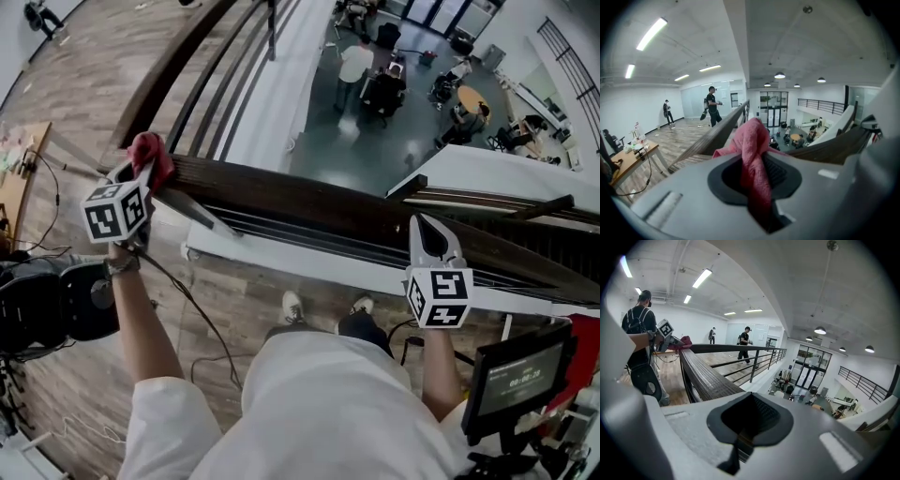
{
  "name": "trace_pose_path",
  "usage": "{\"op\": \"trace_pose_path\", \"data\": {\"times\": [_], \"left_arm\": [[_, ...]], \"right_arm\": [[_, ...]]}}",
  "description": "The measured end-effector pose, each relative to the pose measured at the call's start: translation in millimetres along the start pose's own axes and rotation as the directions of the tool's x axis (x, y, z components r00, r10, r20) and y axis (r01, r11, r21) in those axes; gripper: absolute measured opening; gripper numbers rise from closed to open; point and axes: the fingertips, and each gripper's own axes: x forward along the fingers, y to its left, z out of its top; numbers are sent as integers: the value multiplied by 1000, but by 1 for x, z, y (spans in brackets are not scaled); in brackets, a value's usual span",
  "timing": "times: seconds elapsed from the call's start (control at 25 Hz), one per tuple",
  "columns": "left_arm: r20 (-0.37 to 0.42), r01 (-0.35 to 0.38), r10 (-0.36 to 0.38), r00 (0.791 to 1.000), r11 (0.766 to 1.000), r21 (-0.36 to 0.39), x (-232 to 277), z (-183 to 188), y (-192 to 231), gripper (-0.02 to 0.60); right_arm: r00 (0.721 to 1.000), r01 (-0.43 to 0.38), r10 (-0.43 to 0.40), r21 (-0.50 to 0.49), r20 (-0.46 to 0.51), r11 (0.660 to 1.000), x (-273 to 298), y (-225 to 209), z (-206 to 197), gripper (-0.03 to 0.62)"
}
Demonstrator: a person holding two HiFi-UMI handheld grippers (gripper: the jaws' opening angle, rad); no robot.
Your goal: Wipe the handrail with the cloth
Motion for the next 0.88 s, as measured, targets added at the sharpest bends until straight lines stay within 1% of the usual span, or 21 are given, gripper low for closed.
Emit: {"op": "trace_pose_path", "data": {"times": [0.12,0.36,0.48,0.64,0.76,0.88], "left_arm": [[-4,41,-41,999,999,14,1,-1,-29,71],[-31,116,-114,993,991,62,6,-3,-92,71],[-42,139,-137,990,987,76,4,-4,-136,71],[-54,180,-174,983,977,114,4,-2,-191,71],[-64,213,-206,976,967,142,7,-3,-215,71],[-66,227,-220,973,963,147,5,-1,-229,71]], "right_arm": [[1000,3,-3,-5,2,1000,4,5,0,2],[998,-61,62,45,-13,997,14,20,-1,2],[997,-80,81,75,-13,994,12,16,-4,2],[998,-67,67,120,11,990,7,5,-7,2],[997,-80,80,133,7,988,8,8,-12,2],[996,-83,84,128,-4,988,7,7,-11,2]]}}
